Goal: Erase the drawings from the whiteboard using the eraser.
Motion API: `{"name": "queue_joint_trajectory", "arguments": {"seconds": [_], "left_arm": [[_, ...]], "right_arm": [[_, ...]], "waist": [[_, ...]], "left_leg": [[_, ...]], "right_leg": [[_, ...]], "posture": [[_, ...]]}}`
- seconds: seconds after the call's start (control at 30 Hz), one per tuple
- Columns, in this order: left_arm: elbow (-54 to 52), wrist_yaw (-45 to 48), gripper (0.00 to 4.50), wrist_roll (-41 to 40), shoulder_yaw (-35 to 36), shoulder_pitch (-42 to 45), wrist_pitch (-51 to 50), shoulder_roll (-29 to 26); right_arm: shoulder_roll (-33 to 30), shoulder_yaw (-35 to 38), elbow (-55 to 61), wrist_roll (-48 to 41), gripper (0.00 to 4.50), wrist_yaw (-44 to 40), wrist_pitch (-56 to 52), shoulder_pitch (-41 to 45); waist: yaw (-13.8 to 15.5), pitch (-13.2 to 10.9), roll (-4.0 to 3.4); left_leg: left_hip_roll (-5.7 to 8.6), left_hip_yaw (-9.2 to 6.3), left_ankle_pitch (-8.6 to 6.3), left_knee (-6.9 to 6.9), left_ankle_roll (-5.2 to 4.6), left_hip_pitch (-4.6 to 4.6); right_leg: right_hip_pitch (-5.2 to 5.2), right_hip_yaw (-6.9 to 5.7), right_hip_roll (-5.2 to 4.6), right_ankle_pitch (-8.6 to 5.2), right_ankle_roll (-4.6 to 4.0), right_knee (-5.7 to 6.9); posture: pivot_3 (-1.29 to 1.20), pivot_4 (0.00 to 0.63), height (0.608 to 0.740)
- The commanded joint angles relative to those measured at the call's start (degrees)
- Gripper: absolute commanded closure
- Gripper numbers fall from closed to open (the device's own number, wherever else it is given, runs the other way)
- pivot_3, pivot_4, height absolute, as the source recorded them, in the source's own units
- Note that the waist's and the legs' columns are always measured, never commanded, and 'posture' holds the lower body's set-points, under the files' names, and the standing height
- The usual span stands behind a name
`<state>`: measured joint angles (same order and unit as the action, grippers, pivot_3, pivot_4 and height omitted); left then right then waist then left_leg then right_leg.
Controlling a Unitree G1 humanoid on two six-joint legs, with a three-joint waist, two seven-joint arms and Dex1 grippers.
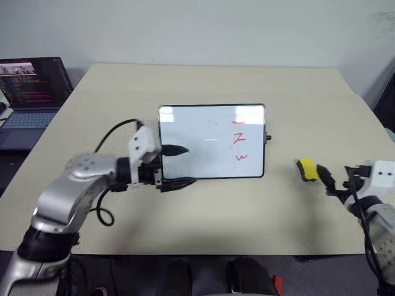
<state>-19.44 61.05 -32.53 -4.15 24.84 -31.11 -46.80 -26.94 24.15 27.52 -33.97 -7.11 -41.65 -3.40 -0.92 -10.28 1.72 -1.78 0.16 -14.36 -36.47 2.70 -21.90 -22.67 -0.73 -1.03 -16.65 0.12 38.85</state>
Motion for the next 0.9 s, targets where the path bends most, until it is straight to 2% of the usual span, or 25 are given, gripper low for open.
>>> {"name": "queue_joint_trajectory", "arguments": {"seconds": [0.03, 0.13, 0.4, 0.9], "left_arm": [[0.4, 4.9, 0.00, 2.4, -4.2, 2.8, 2.2, 0.2], [2.7, 7.0, 0.00, 5.9, -7.6, 5.5, 5.4, 1.7], [7.3, 7.9, 0.00, 8.8, -7.6, 8.1, 8.2, 4.5], [3.8, 6.6, 0.00, 8.4, -6.4, 4.0, 7.0, 4.4]], "right_arm": [[0.8, -0.2, 3.8, -0.7, 0.04, 3.5, -3.8, 2.3], [1.2, -2.3, 4.1, 0.5, 0.04, 5.7, -6.9, 4.7], [1.2, -6.3, -3.3, 6.7, 0.04, 5.5, -5.0, 10.6], [2.6, -7.7, -11.0, 10.6, 0.04, 0.7, -1.8, 12.2]], "waist": [[-0.2, 0.0, 0.00], [-0.4, 0.0, 0.00], [-0.6, 0.0, 0.00], [-0.6, 0.0, 0.00]], "left_leg": [[0.02, 0.00, 0.00, 0.09, 0.00, 0.03], [0.06, 0.01, 0.00, 0.14, 0.00, -0.01], [0.10, 0.07, 0.00, 0.14, -0.01, -0.44], [0.06, 0.03, -0.03, 0.08, -0.07, -0.50]], "right_leg": [[0.00, 0.01, 0.00, -0.02, 0.03, -0.01], [-0.20, 0.02, 0.17, -0.06, 0.06, 0.00], [-0.61, 0.09, 0.26, -0.06, 0.07, 0.02], [-0.64, 0.08, 0.22, -0.06, 0.08, 0.09]], "posture": [[0.00, 0.150, 0.740], [0.00, 0.150, 0.740], [0.00, 0.150, 0.740], [0.00, 0.150, 0.740]]}}
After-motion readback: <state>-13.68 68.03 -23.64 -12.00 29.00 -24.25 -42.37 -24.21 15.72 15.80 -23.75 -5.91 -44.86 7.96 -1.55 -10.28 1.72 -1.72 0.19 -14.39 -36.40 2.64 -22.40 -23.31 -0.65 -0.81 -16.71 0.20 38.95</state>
